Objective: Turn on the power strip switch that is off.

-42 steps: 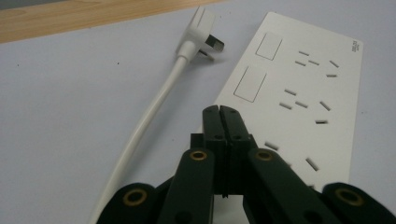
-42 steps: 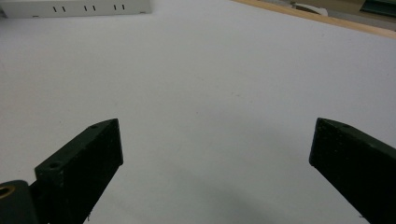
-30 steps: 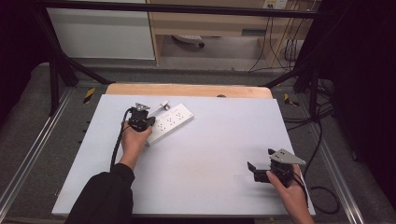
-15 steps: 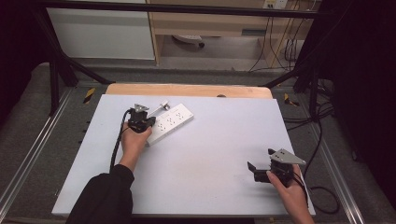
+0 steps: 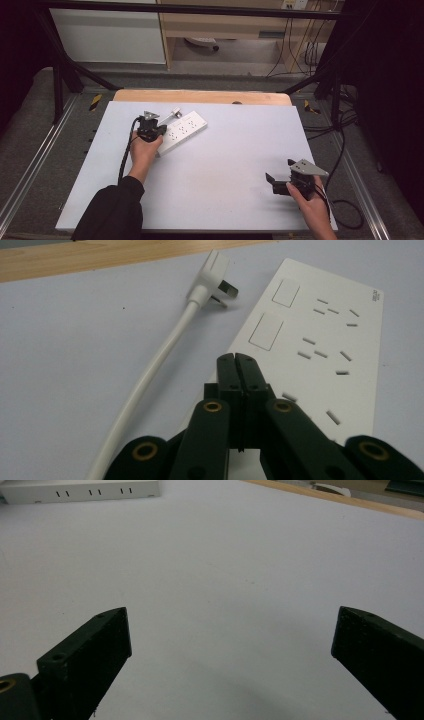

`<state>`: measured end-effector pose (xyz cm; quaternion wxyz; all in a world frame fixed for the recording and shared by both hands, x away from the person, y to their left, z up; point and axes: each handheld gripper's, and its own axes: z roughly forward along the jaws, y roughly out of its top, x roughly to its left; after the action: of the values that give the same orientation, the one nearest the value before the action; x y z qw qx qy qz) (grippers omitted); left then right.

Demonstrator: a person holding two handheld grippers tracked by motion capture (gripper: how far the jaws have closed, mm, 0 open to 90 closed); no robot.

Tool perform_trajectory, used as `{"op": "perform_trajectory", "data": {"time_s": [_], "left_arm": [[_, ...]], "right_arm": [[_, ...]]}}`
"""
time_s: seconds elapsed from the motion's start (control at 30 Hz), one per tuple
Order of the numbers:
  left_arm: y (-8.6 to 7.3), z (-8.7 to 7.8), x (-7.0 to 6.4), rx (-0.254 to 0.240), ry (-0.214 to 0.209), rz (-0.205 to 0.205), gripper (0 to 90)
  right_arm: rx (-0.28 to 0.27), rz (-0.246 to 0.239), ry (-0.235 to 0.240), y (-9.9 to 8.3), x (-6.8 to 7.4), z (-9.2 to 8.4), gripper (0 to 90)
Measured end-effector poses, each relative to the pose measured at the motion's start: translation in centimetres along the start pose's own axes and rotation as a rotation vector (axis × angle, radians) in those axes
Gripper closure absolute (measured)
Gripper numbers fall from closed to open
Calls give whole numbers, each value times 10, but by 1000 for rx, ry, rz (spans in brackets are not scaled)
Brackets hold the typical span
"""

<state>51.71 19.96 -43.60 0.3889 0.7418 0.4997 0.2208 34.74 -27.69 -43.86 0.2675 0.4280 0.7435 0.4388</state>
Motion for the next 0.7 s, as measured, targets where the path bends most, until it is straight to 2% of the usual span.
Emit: {"op": "perform_trajectory", "data": {"time_s": [0.47, 0.63, 0.7], "left_arm": [[4, -4, -3, -42, -33, 6, 900], [6, -9, -5, -64, -29, 23, 843], [7, -10, -6, -80, -31, 17, 819]], "right_arm": [[1, -4, 0, 0, 1, 0, 31], [1, -3, 1, 0, 0, 0, 31], [1, -2, 0, 0, 0, 0, 31]]}}
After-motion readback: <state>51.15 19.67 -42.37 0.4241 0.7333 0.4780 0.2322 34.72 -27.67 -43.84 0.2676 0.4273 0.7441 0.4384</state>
